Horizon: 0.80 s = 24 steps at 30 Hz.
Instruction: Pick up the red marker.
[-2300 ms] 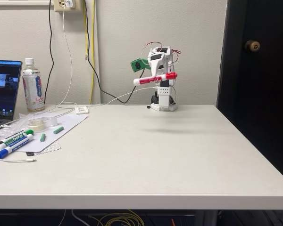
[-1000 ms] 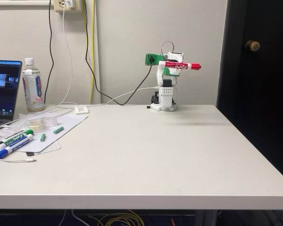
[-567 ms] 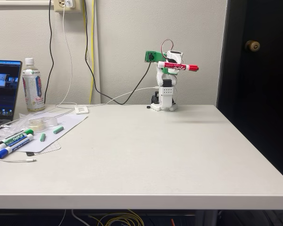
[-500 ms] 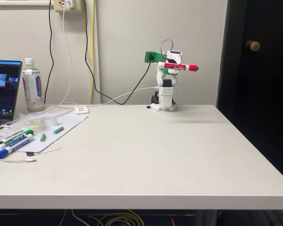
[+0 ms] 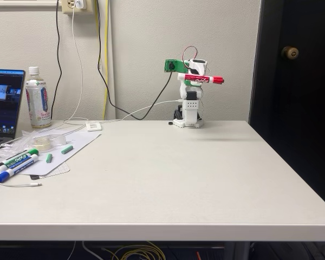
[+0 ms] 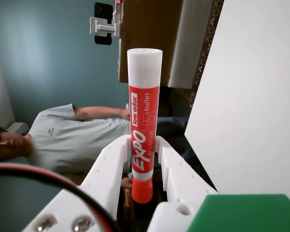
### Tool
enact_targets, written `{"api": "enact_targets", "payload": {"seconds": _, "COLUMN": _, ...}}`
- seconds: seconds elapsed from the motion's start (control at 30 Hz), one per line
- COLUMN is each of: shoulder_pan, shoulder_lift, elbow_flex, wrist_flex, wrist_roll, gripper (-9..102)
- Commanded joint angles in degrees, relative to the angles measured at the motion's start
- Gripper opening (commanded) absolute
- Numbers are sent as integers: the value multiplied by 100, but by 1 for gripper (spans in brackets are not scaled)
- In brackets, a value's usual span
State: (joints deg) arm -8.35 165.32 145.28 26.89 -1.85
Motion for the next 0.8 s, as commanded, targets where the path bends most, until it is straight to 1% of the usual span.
{"api": "enact_targets", "payload": {"seconds": 0.0, "shoulder_pan": 70, "shoulder_lift": 132, "elbow_flex": -44, "wrist_flex": 62, "wrist_roll": 0, "gripper": 2}}
{"api": "enact_targets", "payload": {"seconds": 0.77, "shoulder_pan": 105, "shoulder_lift": 123, "elbow_flex": -26, "wrist_flex": 149, "wrist_roll": 0, "gripper": 2}}
